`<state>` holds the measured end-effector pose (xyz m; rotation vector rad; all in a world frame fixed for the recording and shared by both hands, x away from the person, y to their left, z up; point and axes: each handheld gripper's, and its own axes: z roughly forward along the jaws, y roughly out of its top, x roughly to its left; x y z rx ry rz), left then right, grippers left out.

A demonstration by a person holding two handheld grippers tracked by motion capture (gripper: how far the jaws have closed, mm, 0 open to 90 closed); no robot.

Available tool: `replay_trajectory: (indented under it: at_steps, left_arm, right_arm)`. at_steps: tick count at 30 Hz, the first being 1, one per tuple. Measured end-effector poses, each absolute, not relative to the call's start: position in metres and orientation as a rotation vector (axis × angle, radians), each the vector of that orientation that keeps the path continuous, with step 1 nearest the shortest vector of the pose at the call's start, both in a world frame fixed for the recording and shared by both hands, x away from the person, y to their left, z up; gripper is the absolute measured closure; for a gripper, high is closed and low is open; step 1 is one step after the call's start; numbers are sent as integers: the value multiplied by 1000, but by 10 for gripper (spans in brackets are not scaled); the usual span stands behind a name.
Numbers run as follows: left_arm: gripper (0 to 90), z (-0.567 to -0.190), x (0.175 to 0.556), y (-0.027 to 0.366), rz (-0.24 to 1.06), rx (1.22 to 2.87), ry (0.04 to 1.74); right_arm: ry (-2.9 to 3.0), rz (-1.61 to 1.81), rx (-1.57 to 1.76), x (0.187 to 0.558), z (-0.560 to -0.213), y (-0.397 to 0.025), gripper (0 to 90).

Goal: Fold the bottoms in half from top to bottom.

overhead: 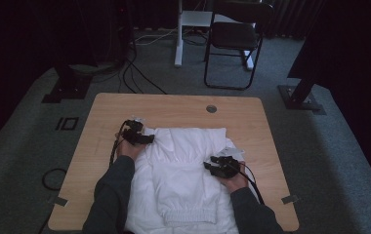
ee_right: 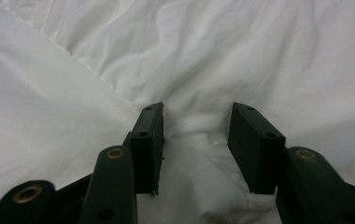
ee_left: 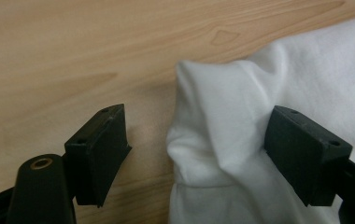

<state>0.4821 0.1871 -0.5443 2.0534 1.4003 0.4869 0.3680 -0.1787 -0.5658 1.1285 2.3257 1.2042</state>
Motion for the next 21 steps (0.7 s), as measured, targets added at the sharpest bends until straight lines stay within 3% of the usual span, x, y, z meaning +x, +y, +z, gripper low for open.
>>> replay_trajectory:
  at_steps: [1,6,9,14,21]
  left_arm:
    - [231,-543,482,187,475,2063,1385]
    - [570,-540,479,184,390,2081,1320]
    - [692,-540,479,184,345,2077,1307]
    - [750,-540,478,184,329,2077,1297]
    - [752,-541,478,184,329,2075,1297]
  right_arm:
    - [2326,1204,1127,368,-566,-179,547]
    - [2335,1212,1136,370,-565,-180,546]
    - [2370,1220,1189,376,-560,-183,585]
    - [2263,1229,1250,394,-537,-200,623]
    - [2142,1125,1405,455,-524,-218,378]
